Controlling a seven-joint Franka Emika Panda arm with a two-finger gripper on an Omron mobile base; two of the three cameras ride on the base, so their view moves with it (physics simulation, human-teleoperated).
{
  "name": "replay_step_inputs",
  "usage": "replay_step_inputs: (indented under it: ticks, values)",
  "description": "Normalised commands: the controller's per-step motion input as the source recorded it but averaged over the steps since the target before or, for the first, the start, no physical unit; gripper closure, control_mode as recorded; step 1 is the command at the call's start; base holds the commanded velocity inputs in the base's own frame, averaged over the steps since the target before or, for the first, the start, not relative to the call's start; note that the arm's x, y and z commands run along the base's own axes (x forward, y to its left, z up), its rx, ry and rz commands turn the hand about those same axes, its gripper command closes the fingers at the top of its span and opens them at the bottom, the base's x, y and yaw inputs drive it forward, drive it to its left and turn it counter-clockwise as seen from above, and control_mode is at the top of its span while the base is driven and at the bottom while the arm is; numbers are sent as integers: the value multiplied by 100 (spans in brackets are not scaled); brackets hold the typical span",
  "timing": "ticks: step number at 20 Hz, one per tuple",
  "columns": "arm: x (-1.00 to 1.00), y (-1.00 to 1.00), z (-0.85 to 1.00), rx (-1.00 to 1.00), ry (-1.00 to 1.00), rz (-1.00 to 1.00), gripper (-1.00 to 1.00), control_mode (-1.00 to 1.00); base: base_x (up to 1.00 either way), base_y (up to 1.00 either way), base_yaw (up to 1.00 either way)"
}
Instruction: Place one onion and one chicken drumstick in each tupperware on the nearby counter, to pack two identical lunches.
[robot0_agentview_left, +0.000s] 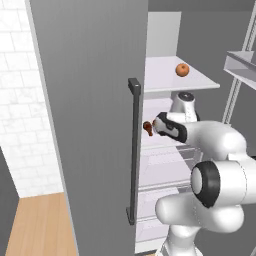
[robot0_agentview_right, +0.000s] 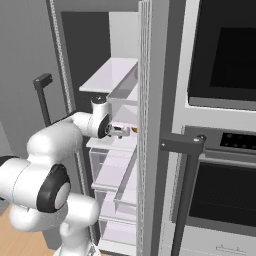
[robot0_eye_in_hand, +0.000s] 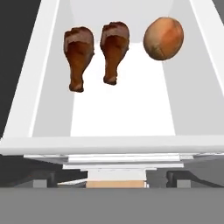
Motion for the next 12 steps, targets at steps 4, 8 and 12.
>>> replay_step_inputs:
  ticks: [4, 8, 12]
  values:
    - [64, -18, -13, 0, 0, 2, -100, -100, 0, 0, 0]
    - [58, -3, -38, 0, 0, 3, -100, -100, 0, 0, 0]
    - [50, 0, -51, 0, 0, 3, -100, -100, 0, 0, 0]
